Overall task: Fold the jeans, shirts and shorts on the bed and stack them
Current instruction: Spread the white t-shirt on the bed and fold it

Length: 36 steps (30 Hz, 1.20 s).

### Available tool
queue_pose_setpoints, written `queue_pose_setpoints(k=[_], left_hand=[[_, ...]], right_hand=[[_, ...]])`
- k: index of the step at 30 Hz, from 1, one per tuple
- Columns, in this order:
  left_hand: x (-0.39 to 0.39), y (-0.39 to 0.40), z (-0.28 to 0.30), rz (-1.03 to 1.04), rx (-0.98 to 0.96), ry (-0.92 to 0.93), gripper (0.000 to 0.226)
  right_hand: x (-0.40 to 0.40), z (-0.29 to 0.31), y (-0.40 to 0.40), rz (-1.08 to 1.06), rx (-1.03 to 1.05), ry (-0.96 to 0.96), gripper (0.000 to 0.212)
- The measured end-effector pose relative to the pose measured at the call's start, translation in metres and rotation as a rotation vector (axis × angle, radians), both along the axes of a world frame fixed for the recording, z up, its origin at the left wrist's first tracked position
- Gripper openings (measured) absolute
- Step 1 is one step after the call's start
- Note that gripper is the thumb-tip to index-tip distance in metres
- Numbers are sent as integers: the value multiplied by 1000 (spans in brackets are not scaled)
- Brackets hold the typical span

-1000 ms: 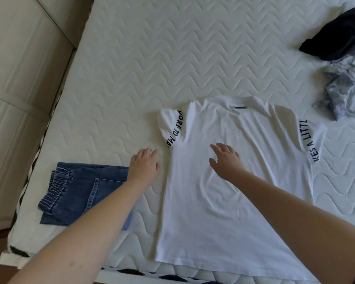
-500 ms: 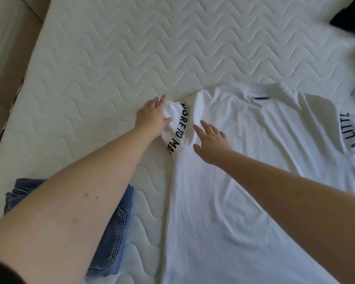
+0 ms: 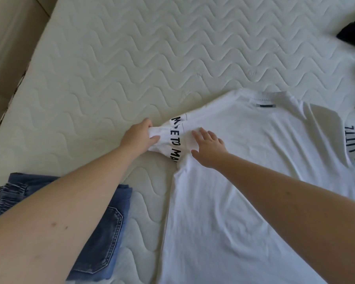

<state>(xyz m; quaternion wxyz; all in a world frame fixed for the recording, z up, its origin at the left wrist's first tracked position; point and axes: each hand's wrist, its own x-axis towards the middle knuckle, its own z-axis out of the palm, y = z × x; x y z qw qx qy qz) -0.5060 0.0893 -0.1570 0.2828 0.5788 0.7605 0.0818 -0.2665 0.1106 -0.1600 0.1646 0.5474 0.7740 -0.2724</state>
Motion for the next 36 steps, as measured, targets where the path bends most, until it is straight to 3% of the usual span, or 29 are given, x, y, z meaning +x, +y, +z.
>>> queue_pose_setpoints(k=[4, 6, 8, 13, 18, 20, 22, 24, 27, 29, 31, 34, 36], left_hand=[[-19, 4, 6, 81, -232, -26, 58], [-23, 4, 6, 78, -383, 43, 54], [-23, 0, 6, 158, -400, -16, 51], [-12, 0, 7, 603, -102, -774, 10], [-1, 23, 18, 706, 158, -948, 24], [1, 29, 17, 654, 224, -836, 16], [-3, 32, 10, 603, 165, -610, 21], [-9, 28, 4, 735, -16, -521, 39], [-18, 19, -2, 1069, -203, -856, 23], [-22, 11, -6, 1167, -245, -1018, 30], [-22, 4, -8, 1039, -274, -1138, 31], [-14, -3, -11, 617, -266, -956, 31], [-10, -5, -15, 519, -228, -898, 28]], right_hand=[[-3, 0, 1, -21, -27, -8, 72], [-4, -1, 1, -34, -37, -10, 73], [-7, -2, -1, -45, -48, 0, 73], [-16, -6, -2, -100, -74, 62, 72], [-23, -5, 13, -145, -45, 127, 72], [-26, -6, 17, -162, -45, 131, 74], [-27, -8, 19, -174, -55, 109, 75], [-26, -12, 19, -187, -79, 87, 75], [-23, -20, 16, -172, -100, 73, 76], [-21, -24, 15, -159, -110, 69, 77], [-20, -27, 14, -150, -113, 72, 78], [-20, -28, 14, -141, -103, 78, 78], [-22, -26, 14, -140, -96, 76, 76]])
